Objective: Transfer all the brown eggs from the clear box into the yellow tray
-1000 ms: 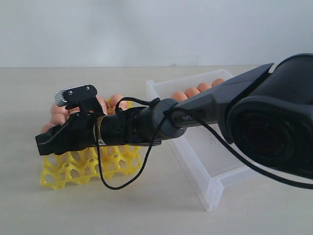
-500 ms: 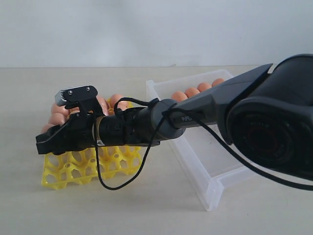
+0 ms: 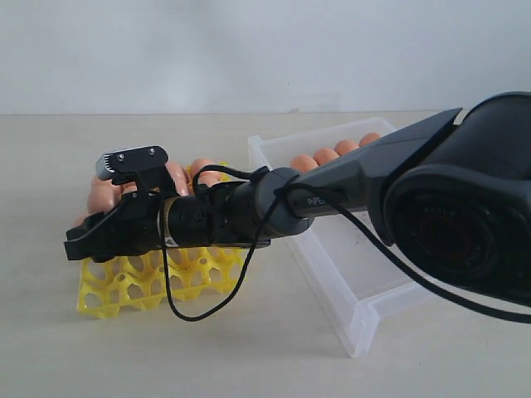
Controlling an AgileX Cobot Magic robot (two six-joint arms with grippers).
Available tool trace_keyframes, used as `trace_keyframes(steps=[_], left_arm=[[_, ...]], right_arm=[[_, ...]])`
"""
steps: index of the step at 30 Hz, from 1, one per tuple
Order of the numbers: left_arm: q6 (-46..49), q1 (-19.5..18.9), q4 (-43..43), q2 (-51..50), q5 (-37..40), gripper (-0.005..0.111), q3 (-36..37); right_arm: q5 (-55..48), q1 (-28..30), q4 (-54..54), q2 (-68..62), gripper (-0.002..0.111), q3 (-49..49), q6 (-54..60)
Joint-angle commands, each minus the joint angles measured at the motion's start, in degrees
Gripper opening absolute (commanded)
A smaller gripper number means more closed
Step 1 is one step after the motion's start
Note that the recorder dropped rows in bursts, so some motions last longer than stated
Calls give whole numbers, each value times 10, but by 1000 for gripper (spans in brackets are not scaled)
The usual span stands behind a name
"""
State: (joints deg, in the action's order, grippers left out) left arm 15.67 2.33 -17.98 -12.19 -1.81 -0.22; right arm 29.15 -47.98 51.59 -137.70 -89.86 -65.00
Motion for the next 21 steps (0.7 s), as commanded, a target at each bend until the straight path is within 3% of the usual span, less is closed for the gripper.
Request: trace_keyframes(steps=[1, 6, 8, 9, 10, 12, 21], left_arm=[[3, 4, -3, -2, -8, 4, 2], [3, 4, -3, -2, -8, 4, 2], [3, 4, -3, -2, -8, 4, 2], [3, 4, -3, -2, -8, 4, 2], [3, 4, -3, -2, -8, 4, 2], [3, 4, -3, -2, -8, 4, 2], [3, 4, -3, -2, -8, 4, 2]], right_arm=[[-12, 0, -4, 2, 50, 0, 0], [-12, 0, -13, 2, 50, 0, 0], [-12, 0, -22, 2, 45, 0, 0], [-12, 0, -25, 2, 38, 0, 0], [-12, 0, -29, 2, 21, 0, 0], [-12, 0, -33, 2, 0, 0, 0], [12, 0, -31, 27, 0, 0, 57]])
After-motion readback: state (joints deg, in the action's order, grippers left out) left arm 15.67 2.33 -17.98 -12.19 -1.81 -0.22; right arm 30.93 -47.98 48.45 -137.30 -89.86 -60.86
